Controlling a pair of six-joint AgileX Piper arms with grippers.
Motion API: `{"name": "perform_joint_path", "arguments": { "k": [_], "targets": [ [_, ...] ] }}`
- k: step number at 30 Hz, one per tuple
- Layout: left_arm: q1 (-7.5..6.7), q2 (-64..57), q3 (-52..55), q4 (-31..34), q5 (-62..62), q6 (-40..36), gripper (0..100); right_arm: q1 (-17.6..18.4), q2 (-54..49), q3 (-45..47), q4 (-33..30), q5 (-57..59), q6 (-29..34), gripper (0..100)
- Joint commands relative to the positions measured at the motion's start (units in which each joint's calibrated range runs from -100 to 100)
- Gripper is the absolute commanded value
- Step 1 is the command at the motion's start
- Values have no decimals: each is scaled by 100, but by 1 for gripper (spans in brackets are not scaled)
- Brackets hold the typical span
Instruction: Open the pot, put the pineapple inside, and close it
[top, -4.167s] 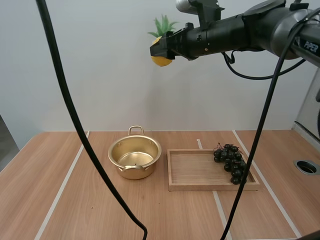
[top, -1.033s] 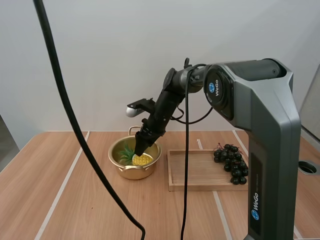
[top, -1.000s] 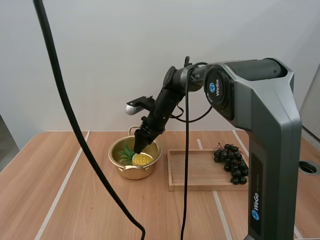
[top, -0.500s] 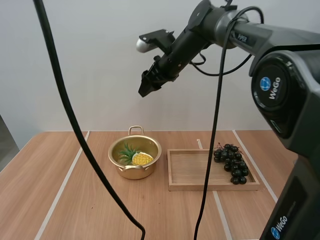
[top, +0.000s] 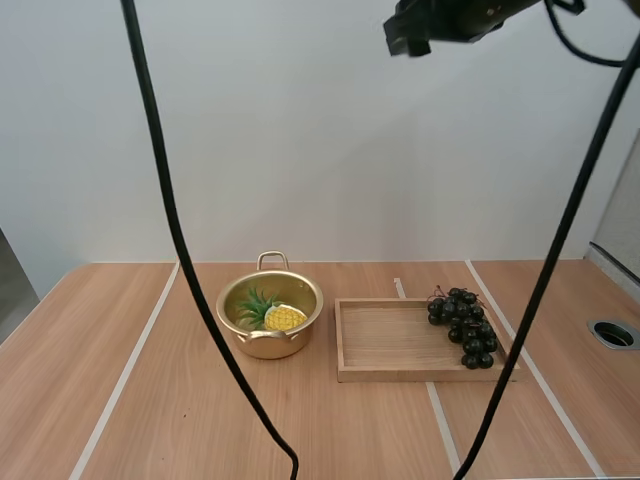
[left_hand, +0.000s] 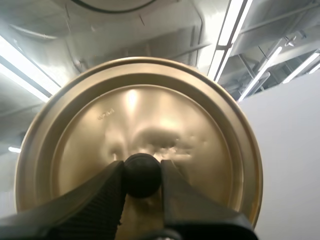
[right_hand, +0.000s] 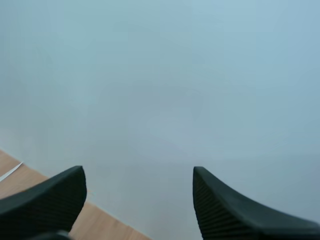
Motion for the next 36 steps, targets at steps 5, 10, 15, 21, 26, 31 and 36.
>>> {"name": "perform_joint_path", "arguments": {
  "k": [5,10,15,21,26,31,36],
  "targets": [
    [-11,488,1057,36,14,-56,0,-86,-1111,-68,-13,-1241,194,100],
    [-11,839,1890,25,177,-56,0,-86,-1531,-68,-89,-1823,201,100],
    [-11,1257,2632,25,600,-56,0,-86,-1693,-68,-475,-1885,201,100],
    [-11,1846,3090,191,1727,-56,0,-86,-1703,-56,-1098,-1825,577,100],
    [-11,2378,3097,581,3188,-56,0,-86,-1703,-43,-1110,-1626,577,100],
    [-11,2847,3097,960,4319,-47,0,-86,-1703,-45,-1110,-1612,714,100],
    [-11,3343,3097,1210,5376,-47,0,-86,-1703,-45,-1110,-1612,735,100]
  ]
}}
